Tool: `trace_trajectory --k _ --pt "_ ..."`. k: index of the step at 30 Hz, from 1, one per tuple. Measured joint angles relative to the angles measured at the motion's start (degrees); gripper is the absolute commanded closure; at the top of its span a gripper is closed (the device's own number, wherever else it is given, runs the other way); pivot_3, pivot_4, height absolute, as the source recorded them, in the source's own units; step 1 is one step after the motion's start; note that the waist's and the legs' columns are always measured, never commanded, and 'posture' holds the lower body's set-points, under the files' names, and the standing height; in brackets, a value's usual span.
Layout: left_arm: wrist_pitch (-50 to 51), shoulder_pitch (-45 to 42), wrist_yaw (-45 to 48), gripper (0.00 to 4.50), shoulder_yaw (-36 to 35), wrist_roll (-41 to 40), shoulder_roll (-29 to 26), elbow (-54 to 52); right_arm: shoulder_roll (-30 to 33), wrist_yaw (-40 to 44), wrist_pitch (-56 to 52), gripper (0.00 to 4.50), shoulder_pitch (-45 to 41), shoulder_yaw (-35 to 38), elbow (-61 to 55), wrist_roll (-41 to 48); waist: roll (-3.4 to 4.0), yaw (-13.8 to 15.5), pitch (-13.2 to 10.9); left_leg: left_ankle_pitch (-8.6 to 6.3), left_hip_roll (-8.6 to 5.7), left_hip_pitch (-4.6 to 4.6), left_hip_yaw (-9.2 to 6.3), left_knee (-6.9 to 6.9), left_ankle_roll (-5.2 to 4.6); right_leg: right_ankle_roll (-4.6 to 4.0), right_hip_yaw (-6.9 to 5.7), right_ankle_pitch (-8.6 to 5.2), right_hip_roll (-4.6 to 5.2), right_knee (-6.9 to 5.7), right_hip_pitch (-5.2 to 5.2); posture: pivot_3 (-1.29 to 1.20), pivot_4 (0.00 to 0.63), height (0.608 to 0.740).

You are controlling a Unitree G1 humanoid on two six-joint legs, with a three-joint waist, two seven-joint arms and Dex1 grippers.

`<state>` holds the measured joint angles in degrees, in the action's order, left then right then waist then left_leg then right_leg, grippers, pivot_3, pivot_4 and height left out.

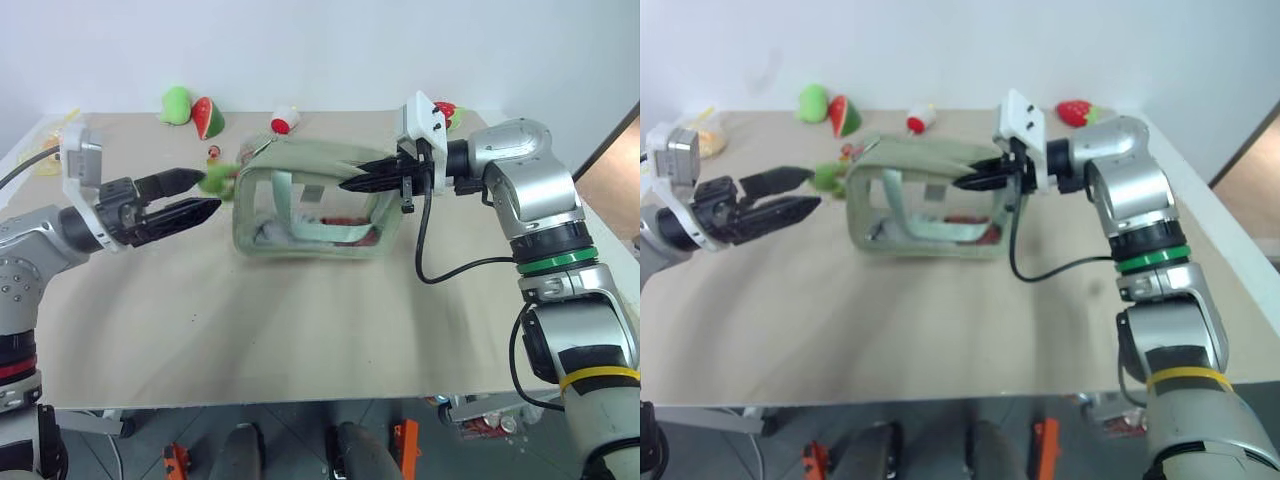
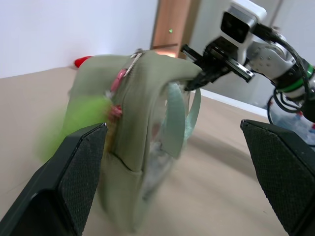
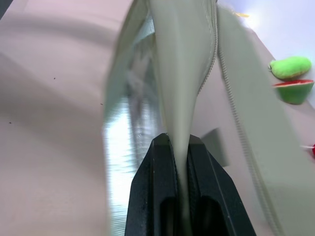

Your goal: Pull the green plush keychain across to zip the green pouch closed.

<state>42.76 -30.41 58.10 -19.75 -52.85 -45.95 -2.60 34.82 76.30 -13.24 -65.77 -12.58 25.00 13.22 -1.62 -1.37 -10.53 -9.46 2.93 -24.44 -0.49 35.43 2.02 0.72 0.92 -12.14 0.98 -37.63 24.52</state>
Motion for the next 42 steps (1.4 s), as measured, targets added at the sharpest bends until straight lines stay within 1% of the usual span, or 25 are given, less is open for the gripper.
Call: trace_trajectory --k 9,14,15,16,19,20,21,23,26,28,34,36,38,42 --pt "-0.2 3.3 -1.4 0.00 -1.1 0.6 0.0 0.5 -2.3 -0.7 0.2 4.48 2.1 -0.3 -1.3 -1.7 0.00 0.0 0.0 0.00 0.02 -0.07 0.02 0.01 0.00 -0.02 0.03 0.01 -0.02 -0.08 0.15 0.00 0.150 0.740" --pt "-0.2 3.7 -2.2 0.00 -1.2 0.4 0.1 -1.8 -5.2 -4.6 -3.0 4.48 2.7 -1.0 -2.1 -3.5 -0.01 0.0 0.0 0.02 0.02 -0.07 0.06 0.07 0.03 -0.07 0.08 0.02 -0.02 -0.31 0.27 0.00 0.150 0.740" --pt "-0.2 3.9 -2.6 0.00 -1.2 0.4 0.1 -2.0 -5.3 -5.1 -3.6 3.78 2.7 -1.0 -2.2 -3.6 -0.01 0.0 0.0 0.02 0.02 -0.07 0.06 0.07 0.03 -0.08 0.09 0.02 -0.02 -0.35 0.30 0.00 0.150 0.740" --pt "-0.2 4.0 -2.7 0.00 -1.3 0.3 0.1 -2.0 -5.5 -5.5 -4.4 3.54 2.7 -0.9 -2.4 -3.5 -0.01 0.0 0.0 0.02 0.02 -0.06 0.06 0.08 0.03 -0.09 0.10 0.01 -0.03 -0.40 0.32 0.00 0.150 0.740" --pt "-0.2 4.5 -3.0 0.00 -1.4 0.1 0.1 -2.5 -5.6 -5.4 -6.3 2.47 3.2 -0.9 -3.8 -3.3 -0.01 0.0 0.0 0.03 0.04 -0.05 0.06 0.08 0.03 -0.12 0.11 0.00 -0.05 -0.44 0.34 0.00 0.150 0.740" --pt "-0.2 4.6 -3.1 0.00 -1.5 0.0 0.1 -2.6 -5.5 -5.3 -6.9 2.22 3.5 -0.9 -4.3 -3.3 -0.01 0.0 0.0 0.03 0.04 -0.05 0.06 0.08 0.03 -0.12 0.11 0.00 -0.06 -0.45 0.35 0.00 0.150 0.740" --pt "-0.2 4.7 -3.1 0.00 -1.5 0.0 0.1 -2.6 -5.4 -5.3 -7.1 1.79 3.7 -0.9 -4.6 -3.3 -0.01 0.0 0.0 0.03 0.04 -0.05 0.07 0.08 0.03 -0.12 0.12 0.00 -0.06 -0.45 0.36 0.00 0.150 0.740" --pt "-0.2 4.9 -3.2 0.00 -1.5 0.1 0.1 -2.6 -4.7 -4.4 -7.7 1.07 4.2 -0.9 -5.6 -2.8 -0.01 0.0 0.0 0.03 0.04 -0.06 0.07 0.08 0.03 -0.12 0.12 0.00 -0.07 -0.45 0.36 0.00 0.150 0.740" --pt "-0.2 5.1 -3.2 0.00 -1.5 0.3 0.1 -2.6 -2.9 -0.5 -9.6 1.07 4.7 0.2 -6.7 0.4 -0.01 0.0 0.0 0.03 0.04 -0.07 0.09 0.08 0.03 -0.12 0.14 -0.01 -0.06 -0.45 0.37 0.00 0.150 0.740" --pt "-0.3 5.6 -3.2 0.00 -1.4 0.7 0.1 -2.6 -2.3 1.1 -11.0 1.07 4.6 3.0 -6.7 3.6 -0.02 0.0 0.0 0.03 0.04 -0.08 0.11 0.08 0.03 -0.12 0.15 -0.01 -0.06 -0.45 0.38 0.00 0.150 0.740" --pt "-0.6 7.5 -2.2 0.00 -0.1 3.1 -0.2 -2.5 -0.6 1.0 -16.3 1.07 -0.3 13.0 -5.3 11.9 -0.02 0.0 0.0 0.02 0.08 -0.06 0.13 0.04 0.03 -0.18 0.17 -0.03 -0.10 -0.45 0.43 0.00 0.150 0.740" --pt "-1.4 8.8 -1.4 0.00 0.9 4.6 -0.2 -2.5 0.5 0.6 -16.7 1.07 -0.3 13.9 -5.1 12.4 -0.05 0.0 0.0 0.02 0.10 -0.07 0.13 0.03 0.03 -0.21 0.17 -0.06 -0.12 -0.45 0.43 0.00 0.150 0.740" --pt "-1.4 9.6 -1.2 0.00 1.5 5.2 -0.2 -2.5 2.9 0.5 -16.6 1.07 2.9 14.0 -5.4 12.0 -0.10 0.0 0.0 0.02 0.10 -0.10 0.13 0.03 0.03 -0.22 0.17 -0.06 -0.12 -0.45 0.44 0.00 0.150 0.740" --pt "-1.4 9.6 -1.0 0.00 1.0 5.0 -0.2 -2.5 5.6 0.0 -16.8 1.07 9.3 13.1 -6.5 10.8 -0.09 0.1 0.0 0.02 0.08 -0.17 0.19 0.06 0.03 -0.18 0.22 -0.04 -0.10 -0.45 0.53 0.00 0.150 0.740"
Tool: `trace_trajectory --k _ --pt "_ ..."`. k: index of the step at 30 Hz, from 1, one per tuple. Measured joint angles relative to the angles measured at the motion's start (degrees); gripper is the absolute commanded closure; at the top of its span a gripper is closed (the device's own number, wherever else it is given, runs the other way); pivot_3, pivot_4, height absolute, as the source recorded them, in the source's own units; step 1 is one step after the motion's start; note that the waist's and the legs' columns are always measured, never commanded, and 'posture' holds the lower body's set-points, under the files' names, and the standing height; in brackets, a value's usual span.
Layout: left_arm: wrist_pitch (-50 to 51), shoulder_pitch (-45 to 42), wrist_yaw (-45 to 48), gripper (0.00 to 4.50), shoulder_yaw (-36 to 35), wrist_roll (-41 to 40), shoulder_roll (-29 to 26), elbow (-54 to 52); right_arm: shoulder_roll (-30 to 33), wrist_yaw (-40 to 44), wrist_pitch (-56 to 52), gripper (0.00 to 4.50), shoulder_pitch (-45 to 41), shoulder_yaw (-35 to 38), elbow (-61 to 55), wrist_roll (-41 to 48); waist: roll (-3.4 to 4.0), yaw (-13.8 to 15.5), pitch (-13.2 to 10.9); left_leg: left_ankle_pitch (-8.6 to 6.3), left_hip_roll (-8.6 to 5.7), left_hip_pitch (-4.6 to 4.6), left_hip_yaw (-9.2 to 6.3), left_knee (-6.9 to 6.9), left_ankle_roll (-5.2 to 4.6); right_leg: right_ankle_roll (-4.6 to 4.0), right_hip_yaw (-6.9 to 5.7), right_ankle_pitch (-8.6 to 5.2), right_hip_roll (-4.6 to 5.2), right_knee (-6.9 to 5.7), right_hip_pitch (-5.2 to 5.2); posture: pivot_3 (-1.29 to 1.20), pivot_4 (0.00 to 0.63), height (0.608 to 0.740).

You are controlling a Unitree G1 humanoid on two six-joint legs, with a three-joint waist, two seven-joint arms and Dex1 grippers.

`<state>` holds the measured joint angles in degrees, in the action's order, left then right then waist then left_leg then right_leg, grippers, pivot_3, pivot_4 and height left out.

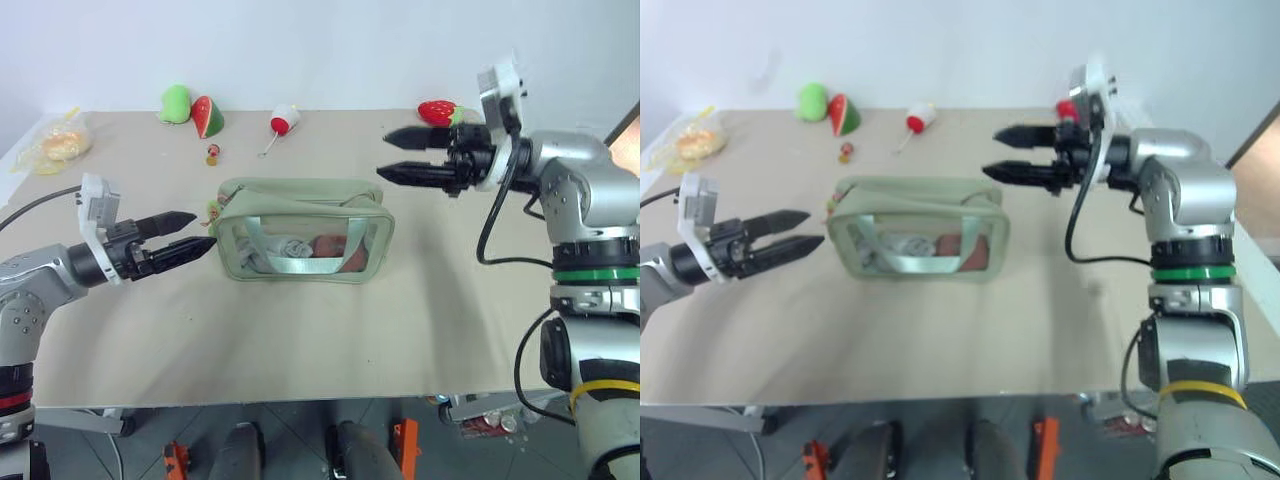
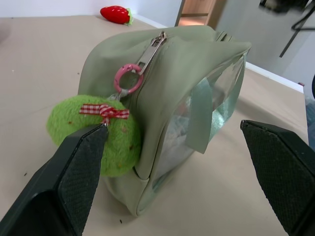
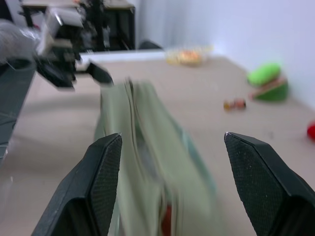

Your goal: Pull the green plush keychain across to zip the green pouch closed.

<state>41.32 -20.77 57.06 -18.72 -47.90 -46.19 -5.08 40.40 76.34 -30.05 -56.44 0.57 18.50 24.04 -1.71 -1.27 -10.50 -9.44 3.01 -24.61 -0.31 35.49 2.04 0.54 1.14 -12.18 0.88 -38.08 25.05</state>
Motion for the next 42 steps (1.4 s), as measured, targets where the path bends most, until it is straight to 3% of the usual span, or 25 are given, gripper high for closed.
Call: trace_trajectory --k 6,18,19,21,25,26,27,28,35,42 --pt "1.5 -2.4 -0.4 0.00 -2.6 -3.9 0.0 -0.1 2.8 -0.6 1.4 1.07 7.9 -2.6 -3.0 -3.4 -0.01 -0.1 0.0 0.00 0.02 -0.01 0.01 0.00 0.00 0.00 0.01 0.02 -0.02 -0.01 0.05 0.00 0.150 0.740" --pt "2.9 -8.4 -1.5 0.00 -1.0 -7.6 0.6 -2.8 0.0 -1.4 1.4 1.07 7.9 -5.0 -3.1 -4.2 -0.01 -0.2 0.0 0.01 0.02 0.01 0.01 0.04 -0.01 0.00 0.04 0.08 -0.06 -0.01 0.01 0.00 0.150 0.740" --pt "2.9 -8.4 -1.5 0.00 -0.7 -7.6 0.7 -2.8 -0.5 -1.5 1.4 1.64 7.9 -5.2 -3.1 -4.3 -0.02 -0.2 0.0 0.01 0.02 0.01 0.00 0.04 -0.01 0.01 0.04 0.08 -0.07 -0.01 0.02 0.00 0.150 0.740" --pt "2.9 -8.4 -1.5 0.00 -0.1 -7.6 0.8 -2.8 -1.0 -1.8 1.8 2.13 7.9 -5.4 -2.9 -4.8 -0.02 -0.2 0.0 0.01 0.02 0.00 0.00 0.04 -0.01 0.01 0.04 0.08 -0.07 -0.01 0.01 0.00 0.150 0.740" --pt "2.8 -8.4 -1.5 0.00 0.5 -7.2 1.1 -2.8 -1.8 -2.1 2.7 3.63 8.0 -5.8 -2.3 -5.7 -0.02 -0.2 0.0 0.01 0.02 0.00 0.01 0.05 0.00 0.01 0.05 0.08 -0.07 -0.01 0.02 0.00 0.150 0.740" --pt "2.7 -8.3 -1.6 0.00 0.5 -7.1 1.1 -2.8 -1.8 -1.9 2.7 3.75 8.0 -5.8 -2.3 -5.7 -0.02 -0.2 0.0 0.01 0.02 0.00 0.00 0.05 -0.01 0.01 0.05 0.08 -0.07 -0.01 0.01 0.00 0.150 0.740" --pt "2.4 -8.0 -1.7 0.00 0.4 -6.6 1.1 -2.7 -1.8 -1.7 2.7 4.26 8.0 -5.8 -2.3 -5.7 -0.02 -0.2 0.0 0.01 0.02 0.01 0.00 0.05 0.00 0.01 0.05 0.08 -0.08 -0.01 0.01 0.00 0.150 0.740" --pt "2.2 -7.6 -1.8 0.00 0.4 -6.0 1.1 -2.2 -1.8 -1.6 2.7 4.48 8.0 -5.8 -2.3 -5.7 -0.02 -0.2 0.0 0.01 0.02 0.01 0.00 0.05 -0.01 0.01 0.05 0.08 -0.08 -0.01 0.01 0.00 0.150 0.740" --pt "-1.6 -5.2 -7.0 0.00 0.5 3.4 1.5 10.9 -1.7 -1.3 2.8 4.48 8.5 -5.8 -2.3 -5.7 -0.02 -0.2 0.0 0.01 0.05 0.02 0.00 0.05 -0.01 -0.01 0.06 0.10 -0.12 -0.02 0.01 0.00 0.150 0.740" --pt "-2.5 -3.7 -6.7 0.00 0.8 6.4 2.6 12.6 -1.7 -1.3 3.0 4.48 8.6 -5.8 -2.3 -5.9 -0.03 -0.1 0.0 0.01 0.06 0.01 0.00 0.05 -0.01 -0.02 0.06 0.10 -0.13 -0.02 0.03 0.00 0.150 0.740"
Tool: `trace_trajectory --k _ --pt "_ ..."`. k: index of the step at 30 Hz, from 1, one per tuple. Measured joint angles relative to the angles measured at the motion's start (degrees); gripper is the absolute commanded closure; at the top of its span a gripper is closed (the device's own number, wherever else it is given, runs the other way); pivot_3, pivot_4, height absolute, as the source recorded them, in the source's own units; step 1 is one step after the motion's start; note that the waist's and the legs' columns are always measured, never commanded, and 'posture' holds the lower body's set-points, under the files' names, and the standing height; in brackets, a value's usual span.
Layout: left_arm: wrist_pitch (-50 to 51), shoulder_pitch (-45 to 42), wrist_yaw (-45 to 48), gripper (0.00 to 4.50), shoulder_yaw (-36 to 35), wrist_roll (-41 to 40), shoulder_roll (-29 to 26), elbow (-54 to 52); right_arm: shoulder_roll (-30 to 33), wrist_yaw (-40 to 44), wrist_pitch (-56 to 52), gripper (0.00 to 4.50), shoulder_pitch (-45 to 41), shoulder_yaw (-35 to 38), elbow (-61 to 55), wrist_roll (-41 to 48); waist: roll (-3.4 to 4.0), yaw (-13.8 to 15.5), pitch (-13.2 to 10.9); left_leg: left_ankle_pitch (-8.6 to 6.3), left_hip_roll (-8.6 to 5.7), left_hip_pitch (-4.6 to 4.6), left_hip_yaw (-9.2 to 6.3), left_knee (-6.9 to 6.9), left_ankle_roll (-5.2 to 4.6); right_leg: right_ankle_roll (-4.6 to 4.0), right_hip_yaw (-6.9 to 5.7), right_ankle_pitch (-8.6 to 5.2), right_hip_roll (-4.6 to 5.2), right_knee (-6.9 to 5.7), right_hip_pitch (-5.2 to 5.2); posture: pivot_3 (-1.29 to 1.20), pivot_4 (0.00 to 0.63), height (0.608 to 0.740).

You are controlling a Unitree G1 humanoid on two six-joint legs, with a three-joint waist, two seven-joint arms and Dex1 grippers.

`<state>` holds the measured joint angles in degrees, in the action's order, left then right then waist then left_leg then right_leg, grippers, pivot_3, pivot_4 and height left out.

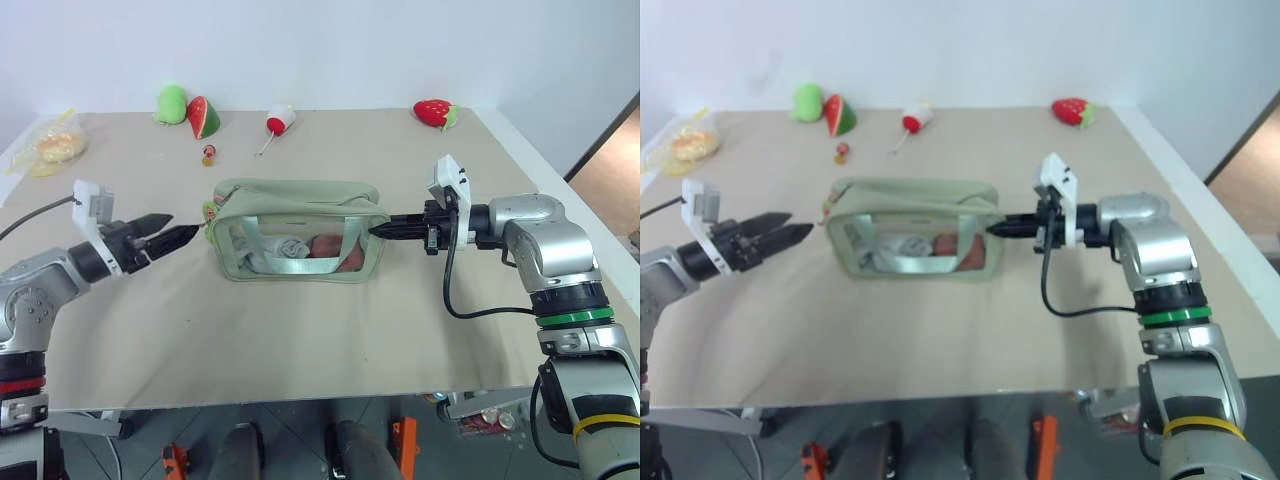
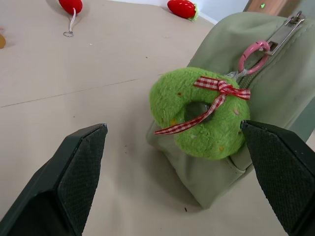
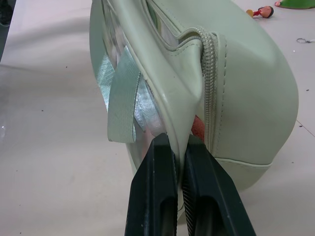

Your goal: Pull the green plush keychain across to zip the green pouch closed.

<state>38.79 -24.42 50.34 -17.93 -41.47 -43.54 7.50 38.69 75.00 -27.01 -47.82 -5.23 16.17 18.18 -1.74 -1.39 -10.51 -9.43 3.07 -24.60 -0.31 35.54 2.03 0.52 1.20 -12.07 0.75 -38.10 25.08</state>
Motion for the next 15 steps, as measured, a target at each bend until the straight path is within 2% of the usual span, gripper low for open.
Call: trace_trajectory --k 15 --pt "-0.2 -5.6 -0.7 0.00 0.6 2.7 2.9 6.1 0.5 -0.5 -0.1 4.48 1.9 0.3 -2.6 0.1 -0.01 0.0 0.0 0.00 0.00 0.01 0.00 0.02 0.00 0.02 0.01 0.02 -0.02 -0.01 -0.02 0.00 0.150 0.740"
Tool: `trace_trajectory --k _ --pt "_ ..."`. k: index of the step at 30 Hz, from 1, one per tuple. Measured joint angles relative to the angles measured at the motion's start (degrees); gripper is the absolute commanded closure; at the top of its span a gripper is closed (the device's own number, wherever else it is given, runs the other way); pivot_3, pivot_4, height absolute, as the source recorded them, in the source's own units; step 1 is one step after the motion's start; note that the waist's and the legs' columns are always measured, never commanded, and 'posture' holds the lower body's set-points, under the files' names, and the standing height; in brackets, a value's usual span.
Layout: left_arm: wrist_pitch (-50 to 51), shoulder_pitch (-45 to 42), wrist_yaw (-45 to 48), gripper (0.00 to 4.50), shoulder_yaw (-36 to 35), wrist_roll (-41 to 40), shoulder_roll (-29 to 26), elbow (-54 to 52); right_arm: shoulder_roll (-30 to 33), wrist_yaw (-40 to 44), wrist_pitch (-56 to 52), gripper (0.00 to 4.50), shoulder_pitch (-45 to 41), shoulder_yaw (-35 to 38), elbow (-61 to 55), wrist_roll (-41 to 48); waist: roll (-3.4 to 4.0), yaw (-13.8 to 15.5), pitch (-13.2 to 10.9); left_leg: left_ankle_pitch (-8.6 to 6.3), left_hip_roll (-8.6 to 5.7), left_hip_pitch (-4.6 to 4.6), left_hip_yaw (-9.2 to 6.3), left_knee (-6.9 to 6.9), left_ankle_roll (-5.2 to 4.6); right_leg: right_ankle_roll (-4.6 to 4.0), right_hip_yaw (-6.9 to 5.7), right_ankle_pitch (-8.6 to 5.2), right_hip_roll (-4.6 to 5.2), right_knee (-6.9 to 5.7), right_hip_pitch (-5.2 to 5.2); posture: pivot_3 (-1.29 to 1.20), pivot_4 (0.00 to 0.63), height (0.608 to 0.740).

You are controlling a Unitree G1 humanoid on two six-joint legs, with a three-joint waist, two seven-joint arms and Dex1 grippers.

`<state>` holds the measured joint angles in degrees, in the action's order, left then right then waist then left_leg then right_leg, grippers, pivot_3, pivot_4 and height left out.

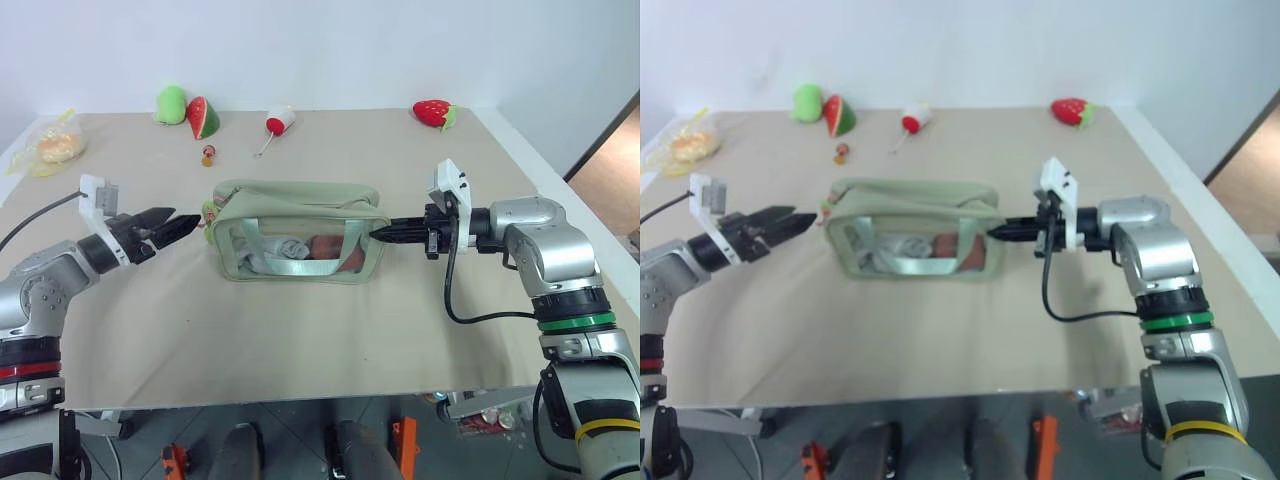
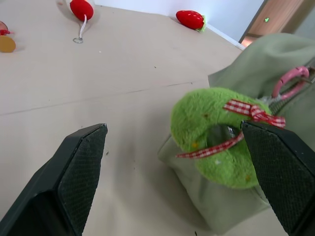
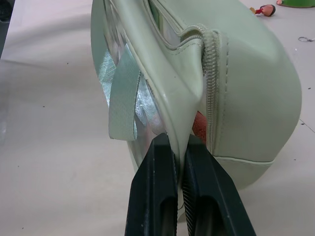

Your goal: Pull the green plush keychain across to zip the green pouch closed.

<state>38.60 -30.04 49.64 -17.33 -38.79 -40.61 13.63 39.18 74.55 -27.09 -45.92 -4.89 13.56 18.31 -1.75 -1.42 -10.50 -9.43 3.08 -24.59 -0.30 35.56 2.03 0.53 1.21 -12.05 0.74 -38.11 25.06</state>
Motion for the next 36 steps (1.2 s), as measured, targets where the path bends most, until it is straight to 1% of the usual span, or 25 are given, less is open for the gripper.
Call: trace_trajectory --k 8,14,15,16,18,19,22,25,26,27,28,33,36 --pt "-2.2 -2.6 1.3 0.00 5.6 4.9 2.0 3.3 0.1 -0.9 -0.1 4.48 0.4 0.1 -0.5 0.1 0.00 0.1 0.0 0.00 -0.01 0.00 0.00 0.06 0.00 0.02 0.00 0.03 0.00 0.00 -0.02 0.00 0.150 0.740" --pt "-3.9 -6.5 0.2 0.00 6.3 7.5 4.7 7.6 0.2 -1.3 -0.2 4.48 0.9 0.4 -1.0 0.2 -0.01 0.1 0.0 0.00 -0.01 -0.01 -0.01 0.10 0.00 0.06 0.00 0.05 0.00 0.00 -0.04 0.00 0.150 0.740" --pt "-4.4 -7.3 -0.1 0.40 6.3 7.8 5.2 8.2 0.2 -1.3 -0.2 4.50 1.0 0.5 -1.1 0.3 -0.01 0.1 0.0 0.00 -0.01 -0.01 0.00 0.10 0.00 0.06 0.01 0.05 0.00 0.00 -0.05 0.00 0.150 0.740" --pt "-4.8 -7.9 -0.4 0.56 6.3 8.3 5.5 8.7 0.2 -1.4 -0.3 4.50 1.1 0.5 -1.1 0.4 -0.01 0.1 0.0 0.00 -0.01 -0.01 0.00 0.10 0.00 0.07 0.01 0.06 0.00 0.00 -0.05 0.00 0.150 0.740" --pt "-5.4 -9.1 -0.5 1.17 6.2 8.7 6.1 10.3 0.2 -1.7 -0.3 4.50 1.1 0.5 -1.1 0.5 -0.01 0.1 0.0 0.00 -0.01 -0.01 -0.01 0.11 0.00 0.07 0.01 0.06 0.00 0.00 -0.05 0.00 0.150 0.740" --pt "-5.8 -9.3 -0.5 1.56 6.2 8.8 6.3 10.5 0.2 -1.8 -0.3 4.50 1.1 0.5 -1.2 0.6 -0.01 0.1 0.0 0.00 -0.01 -0.01 0.00 0.11 0.00 0.07 0.01 0.06 0.00 0.00 -0.05 0.00 0.150 0.740" --pt "-6.0 -9.4 0.0 2.50 6.1 8.8 6.4 10.5 0.2 -2.2 -0.3 4.50 1.3 0.5 -1.5 0.7 -0.01 0.1 0.0 0.00 -0.01 -0.01 -0.01 0.11 0.00 0.07 0.01 0.06 0.00 0.00 -0.05 0.00 0.150 0.740" --pt "-6.0 -9.3 0.9 3.64 6.1 8.7 6.4 10.5 0.2 -2.3 -0.3 4.50 1.4 0.5 -1.5 0.7 -0.01 0.1 0.0 0.00 -0.01 -0.01 -0.01 0.12 0.00 0.08 0.01 0.06 0.00 0.00 -0.05 0.00 0.150 0.740" --pt "-6.0 -9.3 0.9 3.89 6.1 8.7 6.4 10.5 0.2 -2.3 -0.3 4.50 1.5 0.5 -1.5 0.8 -0.01 0.1 0.0 0.00 -0.01 -0.01 -0.01 0.13 0.00 0.08 0.01 0.07 0.00 0.00 -0.06 0.00 0.150 0.740" --pt "-6.0 -9.2 1.0 4.28 6.1 8.7 6.4 10.5 0.2 -2.3 -0.3 4.50 1.5 0.5 -1.5 0.9 -0.01 0.1 0.0 0.00 -0.01 -0.01 -0.01 0.14 0.00 0.08 0.01 0.07 0.00 0.00 -0.06 0.00 0.150 0.740" --pt "-6.1 -9.2 1.0 4.45 6.1 8.7 6.4 10.5 0.2 -2.3 -0.3 4.50 1.6 0.5 -1.5 1.0 -0.01 0.1 0.0 0.00 -0.01 -0.01 -0.01 0.14 0.00 0.09 0.01 0.07 0.00 0.00 -0.06 0.00 0.150 0.740" --pt "-6.3 -9.1 -0.1 4.45 5.9 9.0 6.4 10.5 0.2 -2.3 -0.2 4.50 1.6 0.5 -1.5 1.1 -0.01 0.1 0.0 0.00 -0.01 -0.01 -0.01 0.16 0.00 0.09 0.01 0.07 0.00 0.00 -0.06 0.00 0.150 0.740" --pt "-7.6 -9.6 -2.6 4.45 4.4 9.0 6.8 10.5 0.2 -2.3 -0.1 4.50 1.6 0.5 -1.5 1.1 -0.01 0.1 0.0 0.00 -0.01 -0.02 -0.02 0.15 0.00 0.09 0.01 0.08 0.00 0.00 -0.06 0.00 0.150 0.740"
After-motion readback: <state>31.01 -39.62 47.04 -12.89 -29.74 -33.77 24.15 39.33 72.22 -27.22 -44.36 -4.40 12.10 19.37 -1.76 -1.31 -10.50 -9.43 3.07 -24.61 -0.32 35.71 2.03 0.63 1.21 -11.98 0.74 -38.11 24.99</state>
